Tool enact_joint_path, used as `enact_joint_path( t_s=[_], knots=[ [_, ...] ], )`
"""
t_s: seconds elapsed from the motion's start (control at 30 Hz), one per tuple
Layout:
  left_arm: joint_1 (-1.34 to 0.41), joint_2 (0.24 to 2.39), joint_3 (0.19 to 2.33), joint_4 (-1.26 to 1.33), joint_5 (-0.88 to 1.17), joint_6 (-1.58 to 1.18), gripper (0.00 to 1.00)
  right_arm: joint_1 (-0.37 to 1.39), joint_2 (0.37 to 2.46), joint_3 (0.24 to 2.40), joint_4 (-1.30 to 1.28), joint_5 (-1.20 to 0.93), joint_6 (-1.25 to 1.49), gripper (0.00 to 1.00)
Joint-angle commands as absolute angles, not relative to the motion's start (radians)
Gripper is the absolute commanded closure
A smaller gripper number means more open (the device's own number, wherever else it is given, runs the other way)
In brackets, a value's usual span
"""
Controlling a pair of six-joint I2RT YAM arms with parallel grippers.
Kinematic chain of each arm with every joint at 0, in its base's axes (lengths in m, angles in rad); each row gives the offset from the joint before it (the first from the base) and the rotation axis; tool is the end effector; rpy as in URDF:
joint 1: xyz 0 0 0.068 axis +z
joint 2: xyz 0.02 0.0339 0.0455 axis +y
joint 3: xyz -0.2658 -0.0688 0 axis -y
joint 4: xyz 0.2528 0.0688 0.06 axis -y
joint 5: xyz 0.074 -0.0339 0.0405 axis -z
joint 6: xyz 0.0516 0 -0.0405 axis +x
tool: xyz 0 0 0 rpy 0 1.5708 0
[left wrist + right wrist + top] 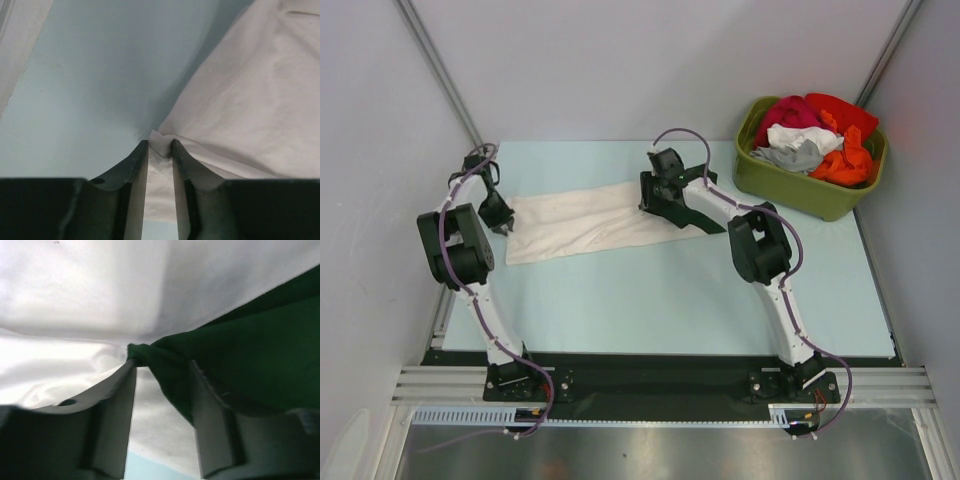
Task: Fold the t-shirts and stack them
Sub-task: Fold the tshirt
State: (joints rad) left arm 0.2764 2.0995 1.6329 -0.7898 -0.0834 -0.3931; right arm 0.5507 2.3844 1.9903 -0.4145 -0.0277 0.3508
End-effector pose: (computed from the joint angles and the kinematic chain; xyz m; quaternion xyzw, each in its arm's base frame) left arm 0.4275 0.1257 0.1636 -0.3304 0.9299 0.0320 0.1585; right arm 0.4733 0.2923 0.1636 -0.0977 0.9230 0.1736 0.3292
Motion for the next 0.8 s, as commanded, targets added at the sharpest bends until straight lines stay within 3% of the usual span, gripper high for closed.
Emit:
enact_joint_path(
  t_s=[0.0, 0.03, 0.23, 0.4, 0.53, 0.77],
  knots=[
    [0.295, 2.088, 1.675, -0.798, -0.150, -0.408, 0.68, 0.528, 2.349, 2.036, -0.501, -0.125, 0.360, 0.45],
    [0.295, 2.065, 1.674, -0.802, -0.159, -0.414, 0.60, 0.520, 2.338, 2.040, -0.518, -0.144, 0.367, 0.43],
    [0.291, 1.935, 1.641, -0.830, -0.201, -0.431, 0.47, 0.470, 2.201, 1.949, -0.609, -0.149, 0.367, 0.37],
    [0.275, 1.833, 1.586, -0.831, -0.126, -0.431, 0.45, 0.416, 2.030, 1.794, -0.607, -0.065, 0.480, 0.32],
    [0.244, 1.789, 1.528, -0.827, -0.060, -0.419, 0.39, 0.365, 1.907, 1.619, -0.580, -0.019, 0.604, 0.21],
    [0.199, 1.665, 1.350, -0.787, 0.044, -0.430, 0.37, 0.354, 1.660, 1.185, -0.270, 0.149, 0.785, 0.18]
  ],
)
